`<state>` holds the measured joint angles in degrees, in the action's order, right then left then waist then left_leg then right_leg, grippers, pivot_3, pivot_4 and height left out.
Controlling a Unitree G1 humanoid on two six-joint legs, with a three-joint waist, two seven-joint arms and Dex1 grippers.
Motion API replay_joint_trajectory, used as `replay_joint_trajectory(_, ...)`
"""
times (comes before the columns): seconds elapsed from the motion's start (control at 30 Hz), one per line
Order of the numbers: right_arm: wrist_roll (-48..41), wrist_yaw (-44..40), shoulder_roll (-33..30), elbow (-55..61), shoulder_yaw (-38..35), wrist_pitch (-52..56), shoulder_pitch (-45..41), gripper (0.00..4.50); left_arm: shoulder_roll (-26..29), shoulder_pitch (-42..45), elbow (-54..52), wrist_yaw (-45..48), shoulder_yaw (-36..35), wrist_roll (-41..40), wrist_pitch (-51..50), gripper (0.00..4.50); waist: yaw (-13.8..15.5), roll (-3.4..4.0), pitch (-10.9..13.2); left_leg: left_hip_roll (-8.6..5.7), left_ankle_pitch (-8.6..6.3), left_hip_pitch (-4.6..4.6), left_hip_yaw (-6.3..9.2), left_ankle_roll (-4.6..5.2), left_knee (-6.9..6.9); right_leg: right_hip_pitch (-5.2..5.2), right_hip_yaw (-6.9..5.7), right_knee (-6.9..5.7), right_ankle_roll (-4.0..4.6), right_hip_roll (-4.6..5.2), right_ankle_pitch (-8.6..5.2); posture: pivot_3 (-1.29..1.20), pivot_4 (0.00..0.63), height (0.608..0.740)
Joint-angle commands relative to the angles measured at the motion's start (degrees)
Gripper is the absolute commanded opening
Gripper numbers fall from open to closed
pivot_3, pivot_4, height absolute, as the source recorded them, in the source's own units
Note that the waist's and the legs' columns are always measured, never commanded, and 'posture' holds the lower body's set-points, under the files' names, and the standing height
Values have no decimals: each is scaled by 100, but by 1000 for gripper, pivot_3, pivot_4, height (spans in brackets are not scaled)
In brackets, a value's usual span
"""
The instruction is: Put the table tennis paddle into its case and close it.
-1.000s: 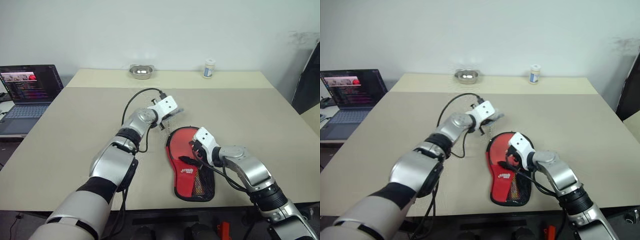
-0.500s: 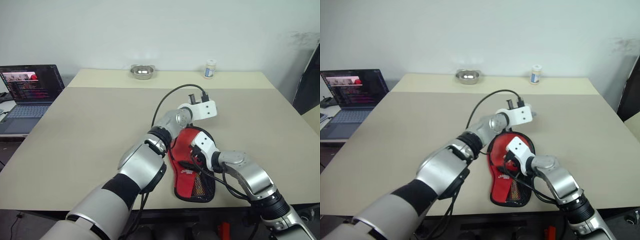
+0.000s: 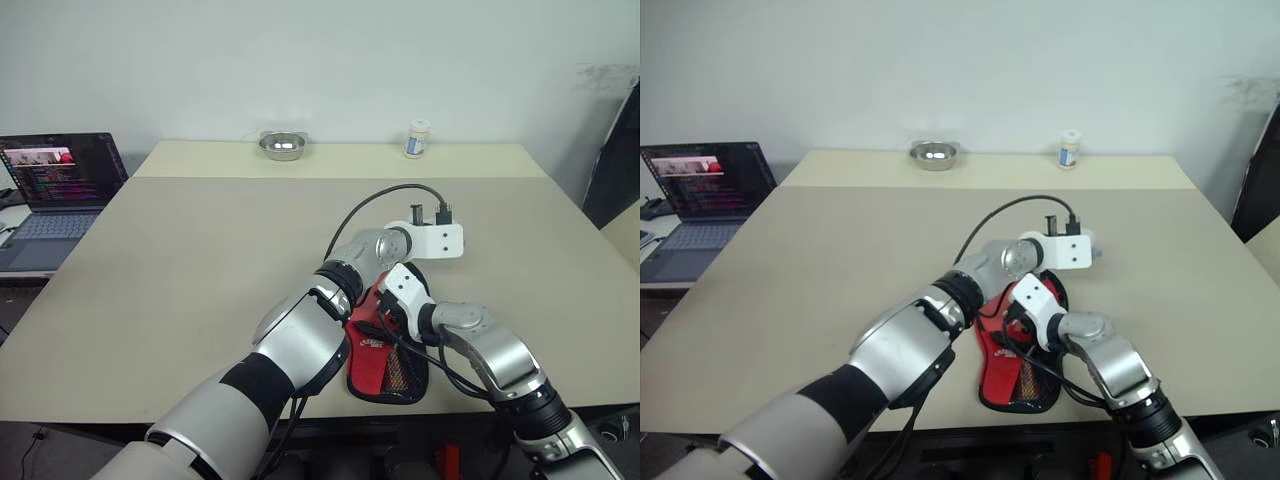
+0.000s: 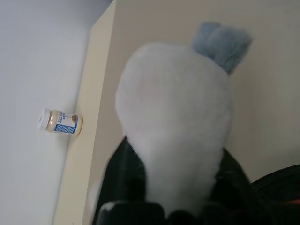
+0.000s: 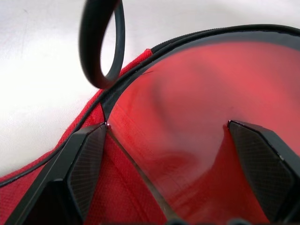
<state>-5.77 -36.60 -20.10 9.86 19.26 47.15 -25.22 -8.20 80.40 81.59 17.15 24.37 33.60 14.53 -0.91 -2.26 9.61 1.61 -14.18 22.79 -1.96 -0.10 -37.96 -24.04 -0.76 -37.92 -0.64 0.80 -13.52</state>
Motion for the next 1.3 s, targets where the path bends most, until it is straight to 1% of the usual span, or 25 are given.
replay_joint_trajectory(0.03,-2,-84,149,-782,422,371,150,4500,-90,35,-273,118,-18,-47,249,2491,-50,1,-8,1,0,0,1,0,0,1,1,0,0,0,0,0,150,740)
replay_joint_trajectory(0.2,46,-74,292,-1048,358,214,-55,4500,25,2,-297,62,159,127,567,4218,-119,4,-16,4,0,-9,-2,0,3,1,4,-4,0,-3,0,0,150,740)
replay_joint_trajectory(0.23,47,-74,306,-1087,334,190,-80,4500,57,-6,-302,59,165,131,633,4450,-119,4,-18,6,0,-12,-2,0,5,2,6,-5,0,-3,0,0,150,740)
replay_joint_trajectory(0.4,71,-76,283,-1276,192,41,-233,4500,336,-105,-326,193,-67,-104,804,4450,-126,6,-19,7,0,-19,-2,1,8,2,5,-7,0,-7,0,0,150,740)
replay_joint_trajectory(0.53,-124,-56,240,-984,-108,207,-275,4500,647,-161,-422,388,-642,-679,841,4450,-125,7,-16,11,0,-16,-2,0,9,1,6,-8,0,-8,0,0,150,740)
replay_joint_trajectory(0.7,-646,-165,-61,289,-616,836,-150,4500,1124,-233,-742,1083,-1433,-1564,1016,4450,-71,14,-6,1,0,11,-1,0,2,-9,6,-3,0,1,0,0,150,740)
replay_joint_trajectory(0.83,-1145,-313,-439,1293,-1011,1403,-113,4500,1505,-525,-1114,1665,-1768,-2035,1041,4450,-43,15,7,-6,0,27,6,-1,6,-13,1,13,-1,10,0,0,150,740)
replay_joint_trajectory(0.93,-1541,-390,-684,1796,-1372,1745,-160,4500,1771,-899,-1426,1869,-1917,-2256,882,4450,-45,17,19,-7,-1,29,2,0,7,-15,4,17,-3,14,-1,0,150,740)
replay_joint_trajectory(1.0,-1749,-407,-789,1939,-1606,1875,-205,4500,1859,-1115,-1582,1886,-2014,-2388,685,4450,-47,16,21,-6,-2,29,6,0,7,-15,1,17,-3,14,-2,0,150,740)
replay_joint_trajectory(1.1,-1959,-400,-905,2006,-1770,1930,-222,4500,1925,-1296,-1693,1778,-2010,-2416,491,4450,-47,12,29,-5,-1,28,10,0,6,-14,-2,12,-4,14,-2,0,150,740)
replay_joint_trajectory(1.2,-2085,-390,-1018,1997,-1787,1878,-207,4500,1927,-1346,-1698,1649,-2011,-2426,335,4450,-46,12,31,-5,-1,28,11,0,4,-14,-3,10,-4,14,-1,0,150,740)
replay_joint_trajectory(1.3,-2119,-296,-1034,1934,-1726,1784,-162,4500,1801,-1193,-1374,1237,-1892,-2258,144,4450,-46,11,31,-8,-1,28,8,0,4,-13,0,11,-4,14,-1,0,150,740)
